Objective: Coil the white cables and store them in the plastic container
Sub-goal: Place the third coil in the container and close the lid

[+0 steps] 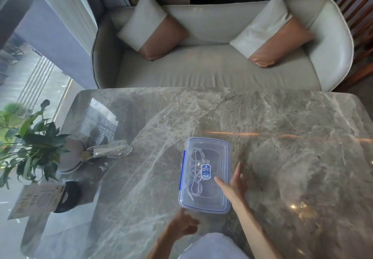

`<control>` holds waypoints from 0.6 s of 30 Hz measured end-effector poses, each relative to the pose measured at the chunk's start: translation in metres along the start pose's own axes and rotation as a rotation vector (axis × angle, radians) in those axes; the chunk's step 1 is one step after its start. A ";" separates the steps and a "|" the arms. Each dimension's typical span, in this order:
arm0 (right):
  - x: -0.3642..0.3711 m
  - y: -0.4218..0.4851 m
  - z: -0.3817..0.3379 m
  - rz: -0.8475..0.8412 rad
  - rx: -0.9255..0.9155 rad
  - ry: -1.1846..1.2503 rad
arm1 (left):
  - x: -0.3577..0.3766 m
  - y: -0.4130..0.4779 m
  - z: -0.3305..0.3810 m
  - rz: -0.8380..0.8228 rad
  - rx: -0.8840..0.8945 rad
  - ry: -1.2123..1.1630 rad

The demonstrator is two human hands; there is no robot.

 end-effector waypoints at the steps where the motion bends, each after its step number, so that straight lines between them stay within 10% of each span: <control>1: 0.007 -0.005 0.012 -0.042 0.041 0.065 | -0.016 0.002 0.004 0.065 0.021 0.028; 4: 0.018 -0.007 0.020 -0.100 0.071 0.261 | -0.060 0.012 0.037 0.322 0.171 -0.122; 11: 0.019 -0.003 0.022 -0.117 0.128 0.361 | -0.026 0.023 0.110 -0.050 0.294 0.041; 18: 0.021 0.000 0.025 -0.165 0.170 0.366 | -0.032 0.026 0.121 0.230 0.475 0.125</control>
Point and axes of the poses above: each hand's wrist, its own y-axis towards the middle knuckle, its own x-axis out of the palm, z = x × y, the point moved 7 cm from there along y, towards the middle knuckle, and after that the axes turned 6 degrees about z, right-handed, at the moved point
